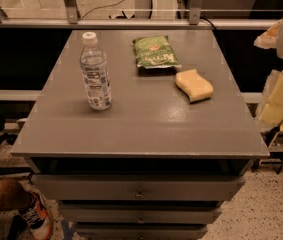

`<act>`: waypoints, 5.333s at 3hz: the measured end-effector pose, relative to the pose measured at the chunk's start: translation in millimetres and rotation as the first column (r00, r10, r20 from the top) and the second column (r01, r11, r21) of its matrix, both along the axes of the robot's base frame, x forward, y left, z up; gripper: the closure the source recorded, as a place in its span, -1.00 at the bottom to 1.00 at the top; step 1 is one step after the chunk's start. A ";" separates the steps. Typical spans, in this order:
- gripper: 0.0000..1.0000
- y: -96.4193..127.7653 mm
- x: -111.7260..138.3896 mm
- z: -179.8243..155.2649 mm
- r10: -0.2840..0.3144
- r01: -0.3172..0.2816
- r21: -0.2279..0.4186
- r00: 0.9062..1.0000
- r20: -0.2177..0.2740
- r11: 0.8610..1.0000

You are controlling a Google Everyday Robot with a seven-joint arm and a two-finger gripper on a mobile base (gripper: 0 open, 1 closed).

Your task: Pick blue plastic bottle

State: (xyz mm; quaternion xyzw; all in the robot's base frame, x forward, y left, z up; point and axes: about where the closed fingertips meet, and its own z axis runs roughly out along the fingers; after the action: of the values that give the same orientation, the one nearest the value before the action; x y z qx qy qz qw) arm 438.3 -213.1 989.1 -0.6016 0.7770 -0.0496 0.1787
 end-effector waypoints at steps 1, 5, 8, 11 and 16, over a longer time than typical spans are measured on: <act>-1.00 0.2 0.7 0.9 0.000 0.000 0.003 1.000 0.004 1.000; -1.00 83.3 90.6 -12.6 0.183 -0.192 0.268 0.981 0.059 0.944; -1.00 175.0 115.8 -4.2 0.365 -0.389 0.391 0.921 0.137 0.834; -1.00 242.5 133.2 -42.4 0.421 -0.399 0.633 0.898 0.125 0.663; -1.00 294.5 162.8 -55.1 0.486 -0.442 0.711 0.859 0.161 0.547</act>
Offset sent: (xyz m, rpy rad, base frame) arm 0.0786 0.0294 -0.0037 0.2434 -0.0494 0.0965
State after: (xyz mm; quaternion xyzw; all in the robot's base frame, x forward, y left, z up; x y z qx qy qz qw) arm 601.1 81.4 934.0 -0.6645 0.5486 0.3279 0.3872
